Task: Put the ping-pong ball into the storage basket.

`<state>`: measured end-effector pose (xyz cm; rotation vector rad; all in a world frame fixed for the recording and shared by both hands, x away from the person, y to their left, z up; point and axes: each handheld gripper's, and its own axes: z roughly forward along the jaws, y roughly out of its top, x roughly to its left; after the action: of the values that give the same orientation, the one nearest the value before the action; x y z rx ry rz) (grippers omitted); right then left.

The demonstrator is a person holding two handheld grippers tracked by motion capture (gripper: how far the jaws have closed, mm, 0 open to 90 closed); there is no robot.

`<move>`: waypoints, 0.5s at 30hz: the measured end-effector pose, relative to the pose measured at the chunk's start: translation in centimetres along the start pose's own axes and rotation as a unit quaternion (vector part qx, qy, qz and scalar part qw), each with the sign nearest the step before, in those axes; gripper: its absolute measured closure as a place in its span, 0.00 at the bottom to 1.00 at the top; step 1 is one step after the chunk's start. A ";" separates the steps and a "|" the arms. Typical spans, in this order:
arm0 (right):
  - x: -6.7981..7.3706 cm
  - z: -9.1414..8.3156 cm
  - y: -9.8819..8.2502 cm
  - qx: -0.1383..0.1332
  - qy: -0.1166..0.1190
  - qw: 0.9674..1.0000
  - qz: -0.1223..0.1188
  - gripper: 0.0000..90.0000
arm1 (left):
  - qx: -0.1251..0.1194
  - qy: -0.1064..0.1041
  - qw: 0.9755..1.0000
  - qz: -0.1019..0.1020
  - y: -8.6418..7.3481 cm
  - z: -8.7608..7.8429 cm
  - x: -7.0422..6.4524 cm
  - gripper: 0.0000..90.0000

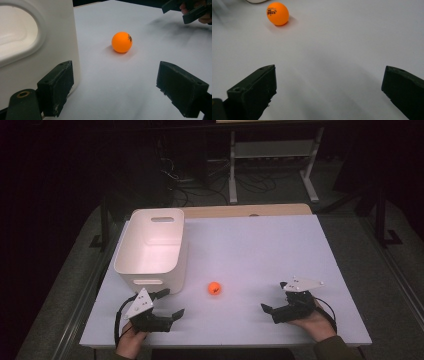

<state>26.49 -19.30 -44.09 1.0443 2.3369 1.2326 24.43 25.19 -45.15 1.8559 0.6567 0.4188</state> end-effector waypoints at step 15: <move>0.1 0.2 0.6 -0.002 0.008 1.000 0.000 0.00 | -0.005 0.001 1.000 0.003 0.0 -0.1 -0.1 0.16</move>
<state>26.84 -18.90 -43.78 1.0363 2.3451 1.2501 24.31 25.20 -45.16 1.8489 0.6497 0.4279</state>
